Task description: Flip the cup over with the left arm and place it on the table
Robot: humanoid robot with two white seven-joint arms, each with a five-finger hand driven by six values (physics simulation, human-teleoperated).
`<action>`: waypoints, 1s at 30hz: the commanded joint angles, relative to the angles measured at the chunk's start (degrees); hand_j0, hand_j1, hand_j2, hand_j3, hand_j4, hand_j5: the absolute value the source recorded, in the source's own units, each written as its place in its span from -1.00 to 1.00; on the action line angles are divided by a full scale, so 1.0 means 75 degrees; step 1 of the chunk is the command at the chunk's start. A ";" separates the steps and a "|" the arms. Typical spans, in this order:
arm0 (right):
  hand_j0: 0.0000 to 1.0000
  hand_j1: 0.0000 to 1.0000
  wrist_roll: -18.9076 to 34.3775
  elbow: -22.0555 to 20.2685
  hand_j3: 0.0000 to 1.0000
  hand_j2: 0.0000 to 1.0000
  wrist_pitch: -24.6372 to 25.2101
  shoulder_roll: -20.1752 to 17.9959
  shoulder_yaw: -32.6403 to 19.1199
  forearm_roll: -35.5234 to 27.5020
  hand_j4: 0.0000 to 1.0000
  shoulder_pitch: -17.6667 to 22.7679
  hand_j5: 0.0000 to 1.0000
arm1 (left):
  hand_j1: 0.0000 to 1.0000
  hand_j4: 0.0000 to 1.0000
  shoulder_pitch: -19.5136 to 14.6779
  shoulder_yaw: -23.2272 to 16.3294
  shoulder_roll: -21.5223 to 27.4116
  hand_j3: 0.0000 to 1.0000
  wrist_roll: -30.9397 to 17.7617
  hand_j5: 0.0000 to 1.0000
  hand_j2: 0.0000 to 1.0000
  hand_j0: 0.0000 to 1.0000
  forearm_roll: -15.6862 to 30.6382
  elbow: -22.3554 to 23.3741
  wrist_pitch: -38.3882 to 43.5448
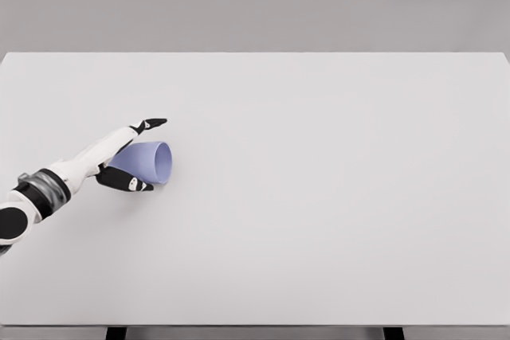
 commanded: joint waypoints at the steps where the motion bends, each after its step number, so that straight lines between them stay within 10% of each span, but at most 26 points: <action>1: 1.00 1.00 0.0001 0.0001 1.00 1.00 0.0000 0.0000 0.0000 0.0000 1.00 0.0000 1.00 | 1.00 1.00 0.0000 -0.0018 -0.0030 1.00 0.0006 1.00 1.00 1.00 -0.0019 0.0006 0.0038; 30: 1.00 1.00 0.0001 0.0001 1.00 1.00 0.0000 0.0000 0.0000 0.0000 1.00 0.0000 1.00 | 0.64 0.64 -0.0129 -0.0077 -0.0007 0.64 0.0041 0.64 0.64 0.64 -0.0031 -0.0006 0.0484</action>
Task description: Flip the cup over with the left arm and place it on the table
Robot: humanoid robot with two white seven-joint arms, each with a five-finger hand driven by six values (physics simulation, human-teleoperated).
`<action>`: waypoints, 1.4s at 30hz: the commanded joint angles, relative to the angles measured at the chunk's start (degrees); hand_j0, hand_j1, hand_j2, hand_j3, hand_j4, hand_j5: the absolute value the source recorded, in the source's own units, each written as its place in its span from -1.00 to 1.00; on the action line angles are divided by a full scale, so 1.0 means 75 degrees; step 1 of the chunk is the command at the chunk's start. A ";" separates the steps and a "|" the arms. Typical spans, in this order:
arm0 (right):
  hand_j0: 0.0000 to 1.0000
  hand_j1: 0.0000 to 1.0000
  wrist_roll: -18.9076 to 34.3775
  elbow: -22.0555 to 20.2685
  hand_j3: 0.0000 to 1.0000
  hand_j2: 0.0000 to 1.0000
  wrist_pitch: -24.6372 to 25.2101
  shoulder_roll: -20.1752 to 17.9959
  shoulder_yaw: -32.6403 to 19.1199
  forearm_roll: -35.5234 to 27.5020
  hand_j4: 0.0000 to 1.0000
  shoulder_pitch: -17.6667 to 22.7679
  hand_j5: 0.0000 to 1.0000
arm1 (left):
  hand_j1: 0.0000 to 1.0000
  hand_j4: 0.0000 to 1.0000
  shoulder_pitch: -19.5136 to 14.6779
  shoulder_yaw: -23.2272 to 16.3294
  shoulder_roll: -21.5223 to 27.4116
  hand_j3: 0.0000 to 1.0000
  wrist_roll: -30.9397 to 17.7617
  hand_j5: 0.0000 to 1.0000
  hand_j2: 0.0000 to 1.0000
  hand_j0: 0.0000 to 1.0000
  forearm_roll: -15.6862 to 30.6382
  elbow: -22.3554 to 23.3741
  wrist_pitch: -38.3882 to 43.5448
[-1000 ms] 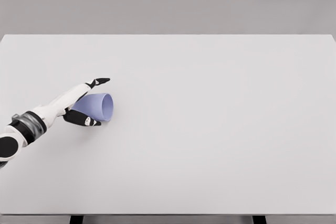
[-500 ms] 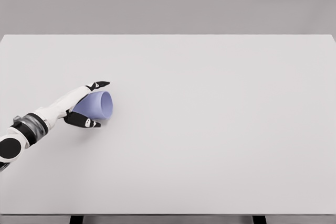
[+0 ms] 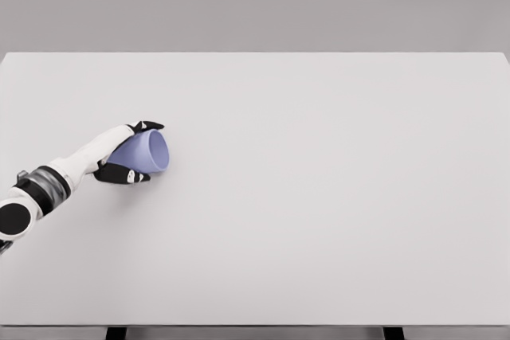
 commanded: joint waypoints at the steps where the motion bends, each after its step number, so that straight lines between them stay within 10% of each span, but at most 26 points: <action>1: 1.00 1.00 0.0001 0.0000 1.00 1.00 0.0000 0.0000 0.0000 0.0000 1.00 0.0000 1.00 | 0.64 0.64 0.0000 0.0017 -0.0014 0.64 -0.0017 0.64 0.64 0.64 0.0045 0.0009 -0.0040; 42: 1.00 1.00 0.0001 0.0000 1.00 1.00 0.0000 0.0000 0.0000 0.0000 1.00 0.0000 1.00 | 0.72 0.72 -0.0094 0.0813 -0.0436 0.72 0.0053 0.72 0.72 0.72 0.0866 0.0009 -0.0298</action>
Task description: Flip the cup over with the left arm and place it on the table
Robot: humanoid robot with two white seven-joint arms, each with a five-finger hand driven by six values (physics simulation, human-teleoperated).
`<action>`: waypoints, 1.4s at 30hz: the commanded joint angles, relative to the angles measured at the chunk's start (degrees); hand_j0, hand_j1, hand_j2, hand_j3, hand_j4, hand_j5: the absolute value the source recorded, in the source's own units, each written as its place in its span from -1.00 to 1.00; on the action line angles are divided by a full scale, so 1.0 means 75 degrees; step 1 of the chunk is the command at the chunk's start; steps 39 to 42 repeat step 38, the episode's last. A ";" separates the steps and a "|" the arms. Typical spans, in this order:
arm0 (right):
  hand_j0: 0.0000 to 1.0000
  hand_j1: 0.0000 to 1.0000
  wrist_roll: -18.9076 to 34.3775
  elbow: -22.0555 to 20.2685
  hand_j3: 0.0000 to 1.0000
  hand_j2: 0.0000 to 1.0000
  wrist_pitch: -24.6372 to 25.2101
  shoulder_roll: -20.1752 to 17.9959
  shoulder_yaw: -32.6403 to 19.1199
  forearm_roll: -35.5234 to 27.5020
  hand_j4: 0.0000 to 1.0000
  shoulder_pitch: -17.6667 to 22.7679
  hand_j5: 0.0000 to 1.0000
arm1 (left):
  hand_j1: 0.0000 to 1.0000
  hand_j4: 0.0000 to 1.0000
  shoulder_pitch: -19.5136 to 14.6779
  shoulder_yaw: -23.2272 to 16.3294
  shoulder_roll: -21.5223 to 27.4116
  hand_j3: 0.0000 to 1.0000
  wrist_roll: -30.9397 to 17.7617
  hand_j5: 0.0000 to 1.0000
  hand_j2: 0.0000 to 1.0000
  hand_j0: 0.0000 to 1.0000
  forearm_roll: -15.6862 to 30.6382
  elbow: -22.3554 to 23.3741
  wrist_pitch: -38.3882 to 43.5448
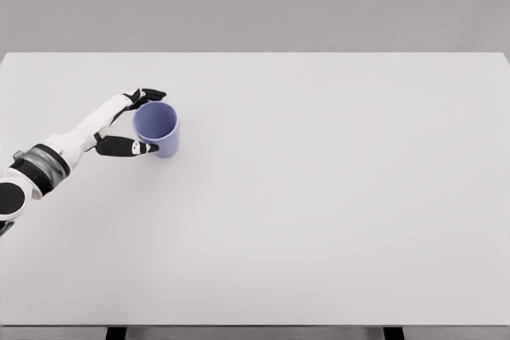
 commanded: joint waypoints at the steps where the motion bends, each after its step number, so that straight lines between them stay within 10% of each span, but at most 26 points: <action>1: 1.00 1.00 0.0001 0.0001 1.00 1.00 0.0000 0.0000 0.0000 0.0000 1.00 0.0000 1.00 | 0.74 0.74 0.0000 0.0008 0.0000 0.74 -0.0008 0.74 0.74 0.74 -0.0001 -0.0006 -0.0011; 5: 1.00 1.00 0.0001 0.0001 1.00 1.00 0.0000 0.0000 0.0000 0.0000 1.00 0.0000 1.00 | 0.99 0.99 0.0000 -0.0003 0.0023 0.99 -0.0008 0.99 0.99 0.99 -0.0001 -0.0006 -0.0023; 42: 1.00 1.00 0.0001 0.0001 1.00 1.00 0.0000 0.0000 0.0000 0.0000 1.00 0.0000 1.00 | 1.00 1.00 -0.0023 0.0594 0.1382 1.00 0.0003 1.00 1.00 1.00 -0.0013 -0.0006 -0.0070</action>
